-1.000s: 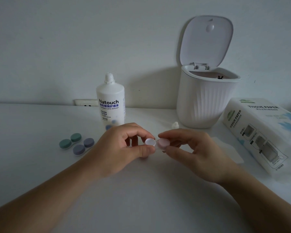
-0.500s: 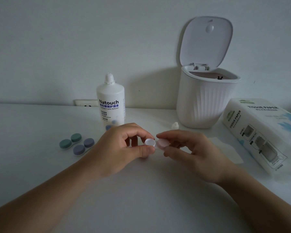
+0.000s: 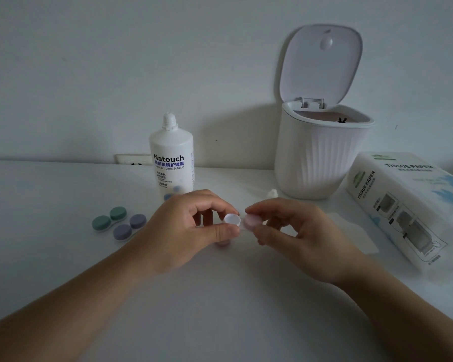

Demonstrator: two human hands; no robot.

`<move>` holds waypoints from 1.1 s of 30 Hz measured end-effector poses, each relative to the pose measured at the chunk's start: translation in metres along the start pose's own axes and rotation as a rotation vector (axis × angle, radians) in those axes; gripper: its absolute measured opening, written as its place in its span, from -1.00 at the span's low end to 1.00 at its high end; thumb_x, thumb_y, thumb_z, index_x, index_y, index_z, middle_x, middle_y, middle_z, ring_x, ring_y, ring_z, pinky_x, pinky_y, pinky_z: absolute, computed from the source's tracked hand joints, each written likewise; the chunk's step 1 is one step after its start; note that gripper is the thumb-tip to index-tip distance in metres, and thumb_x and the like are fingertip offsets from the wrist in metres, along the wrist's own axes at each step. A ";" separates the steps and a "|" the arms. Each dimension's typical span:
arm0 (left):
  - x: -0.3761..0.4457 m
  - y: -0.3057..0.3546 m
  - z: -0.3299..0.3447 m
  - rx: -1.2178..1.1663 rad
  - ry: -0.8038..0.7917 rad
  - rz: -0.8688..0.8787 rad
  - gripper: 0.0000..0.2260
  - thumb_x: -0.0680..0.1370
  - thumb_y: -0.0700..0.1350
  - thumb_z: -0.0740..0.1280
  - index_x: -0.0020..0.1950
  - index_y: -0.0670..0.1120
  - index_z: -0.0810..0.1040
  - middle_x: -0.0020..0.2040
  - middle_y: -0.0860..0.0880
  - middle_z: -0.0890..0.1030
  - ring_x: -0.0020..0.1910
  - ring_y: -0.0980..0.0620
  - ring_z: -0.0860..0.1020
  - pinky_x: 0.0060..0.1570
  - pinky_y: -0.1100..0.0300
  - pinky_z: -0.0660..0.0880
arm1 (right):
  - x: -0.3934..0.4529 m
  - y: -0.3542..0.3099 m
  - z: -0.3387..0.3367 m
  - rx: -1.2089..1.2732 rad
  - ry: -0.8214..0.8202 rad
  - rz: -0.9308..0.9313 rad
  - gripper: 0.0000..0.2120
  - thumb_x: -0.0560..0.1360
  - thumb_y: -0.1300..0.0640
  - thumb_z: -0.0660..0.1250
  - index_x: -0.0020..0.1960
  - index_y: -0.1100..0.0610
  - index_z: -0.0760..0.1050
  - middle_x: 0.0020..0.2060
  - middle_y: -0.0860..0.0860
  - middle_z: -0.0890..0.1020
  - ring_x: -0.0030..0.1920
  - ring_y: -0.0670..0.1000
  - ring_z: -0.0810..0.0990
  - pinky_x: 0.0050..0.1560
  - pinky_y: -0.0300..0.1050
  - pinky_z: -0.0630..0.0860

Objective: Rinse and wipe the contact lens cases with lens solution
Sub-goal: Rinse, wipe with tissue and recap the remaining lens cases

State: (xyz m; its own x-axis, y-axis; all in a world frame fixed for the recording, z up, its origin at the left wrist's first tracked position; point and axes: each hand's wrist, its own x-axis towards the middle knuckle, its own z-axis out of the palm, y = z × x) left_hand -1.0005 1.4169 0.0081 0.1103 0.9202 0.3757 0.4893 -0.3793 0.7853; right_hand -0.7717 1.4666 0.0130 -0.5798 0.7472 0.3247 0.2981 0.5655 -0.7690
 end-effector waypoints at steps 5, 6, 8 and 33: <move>0.001 0.001 0.001 -0.001 -0.009 -0.002 -0.78 0.37 0.21 0.46 -0.04 0.18 0.68 -0.08 0.13 0.67 -0.22 0.04 0.54 -0.14 -0.05 0.50 | 0.002 -0.002 0.007 0.008 0.043 0.043 -0.64 0.31 -0.27 0.47 -0.01 -0.11 0.53 -0.17 -0.20 0.67 -0.27 -0.10 0.62 -0.17 -0.13 0.59; 0.001 0.001 0.001 0.005 -0.008 -0.002 -0.78 0.37 0.21 0.46 -0.04 0.18 0.68 -0.09 0.12 0.67 -0.22 0.03 0.54 -0.14 -0.04 0.50 | 0.002 -0.001 0.007 0.005 0.022 0.050 -0.58 0.30 -0.30 0.46 0.06 -0.14 0.54 -0.14 -0.19 0.67 -0.24 -0.08 0.63 -0.15 -0.12 0.61; 0.001 0.002 0.000 0.006 -0.010 -0.007 -0.80 0.37 0.20 0.47 -0.05 0.20 0.68 -0.09 0.12 0.66 -0.24 0.07 0.53 -0.15 -0.04 0.49 | 0.001 -0.001 0.004 0.025 -0.023 0.051 -0.57 0.37 -0.23 0.45 0.21 -0.18 0.55 -0.07 -0.18 0.68 -0.16 -0.05 0.65 -0.07 -0.14 0.61; 0.000 0.001 0.000 -0.009 -0.004 -0.024 -0.77 0.36 0.23 0.46 -0.04 0.20 0.68 -0.11 0.14 0.65 -0.26 0.09 0.51 -0.13 -0.01 0.49 | 0.001 -0.003 0.002 0.058 -0.046 0.042 -0.68 0.45 -0.16 0.43 0.18 -0.15 0.58 -0.07 -0.12 0.70 -0.20 -0.01 0.66 -0.06 -0.01 0.63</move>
State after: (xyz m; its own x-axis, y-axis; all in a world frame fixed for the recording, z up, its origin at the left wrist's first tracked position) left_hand -1.0002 1.4168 0.0086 0.1019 0.9295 0.3546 0.4840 -0.3577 0.7986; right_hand -0.7741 1.4651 0.0144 -0.6025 0.7524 0.2664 0.2797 0.5116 -0.8124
